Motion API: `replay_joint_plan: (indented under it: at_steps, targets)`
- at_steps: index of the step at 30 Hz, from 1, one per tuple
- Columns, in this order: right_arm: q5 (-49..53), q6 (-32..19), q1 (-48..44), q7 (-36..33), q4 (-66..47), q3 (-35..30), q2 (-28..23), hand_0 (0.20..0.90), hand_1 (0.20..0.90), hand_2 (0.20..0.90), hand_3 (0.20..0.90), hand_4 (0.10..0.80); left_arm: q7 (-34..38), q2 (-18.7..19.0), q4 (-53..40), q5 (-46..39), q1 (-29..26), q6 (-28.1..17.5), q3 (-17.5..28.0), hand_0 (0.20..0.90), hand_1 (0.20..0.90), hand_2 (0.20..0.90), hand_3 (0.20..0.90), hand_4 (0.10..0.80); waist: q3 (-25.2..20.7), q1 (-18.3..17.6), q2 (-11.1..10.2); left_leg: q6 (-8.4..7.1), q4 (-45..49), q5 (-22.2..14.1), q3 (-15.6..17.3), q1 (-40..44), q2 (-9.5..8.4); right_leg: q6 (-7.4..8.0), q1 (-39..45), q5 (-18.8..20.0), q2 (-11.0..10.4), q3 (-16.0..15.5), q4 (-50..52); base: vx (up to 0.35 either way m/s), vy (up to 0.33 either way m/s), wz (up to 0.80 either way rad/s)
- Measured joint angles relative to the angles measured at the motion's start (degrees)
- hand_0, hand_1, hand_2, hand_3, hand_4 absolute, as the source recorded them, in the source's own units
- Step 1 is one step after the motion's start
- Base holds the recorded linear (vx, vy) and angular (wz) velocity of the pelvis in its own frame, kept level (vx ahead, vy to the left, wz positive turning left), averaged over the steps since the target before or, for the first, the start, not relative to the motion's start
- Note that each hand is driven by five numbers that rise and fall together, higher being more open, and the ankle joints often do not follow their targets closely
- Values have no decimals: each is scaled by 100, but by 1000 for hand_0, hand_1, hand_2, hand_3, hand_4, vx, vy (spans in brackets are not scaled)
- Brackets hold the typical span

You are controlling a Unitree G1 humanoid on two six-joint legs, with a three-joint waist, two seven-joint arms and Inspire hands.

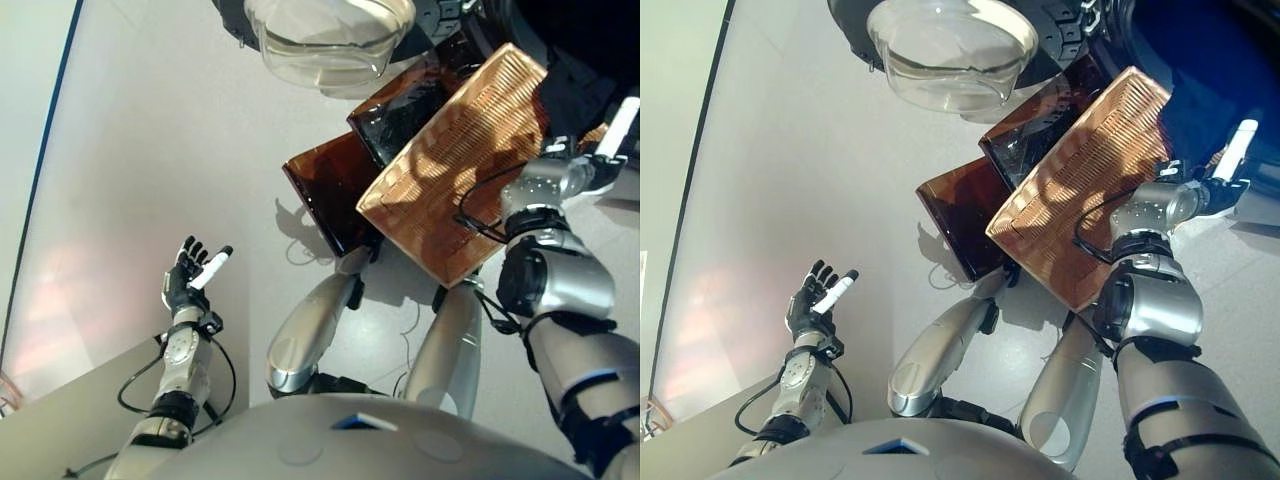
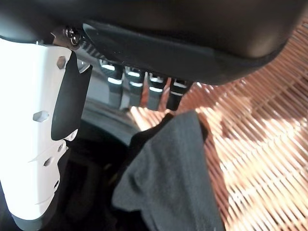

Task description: Pick up the clothes and place them into the washing machine

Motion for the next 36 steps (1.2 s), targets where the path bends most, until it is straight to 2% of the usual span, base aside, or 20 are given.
replay_joint_plan:
  at_steps: [10,14,30,36]
  targets:
    - [-47,37,-129,-3,87,14,-41,900,900,900,900,800,1,3,6,2,-1,-12,8,900,900,900,900,800,0,4,-2,-36,126,-12,-45,-172,-9,-35,-165,-81,1,-23,190,-4,1,4]
    - [-172,347,-220,5,417,279,-301,900,900,900,900,800,10,4,11,8,-34,-18,8,900,900,900,900,800,1,40,-2,-61,114,4,-106,-200,-8,-70,-197,-100,1,-63,206,18,3,5]
    - [-91,406,-301,-38,569,382,-323,900,900,900,900,800,26,4,15,8,-136,-135,14,900,900,900,900,800,25,2,-32,-69,221,39,-335,-312,-7,-72,-87,-100,-19,-373,192,26,0,7]
    - [-36,448,-293,55,561,398,-101,900,900,900,900,800,38,8,146,5,-259,-141,39,900,900,900,900,800,80,-5,-197,-79,304,27,-407,-272,-9,-76,42,-99,-22,-447,170,42,7,5]
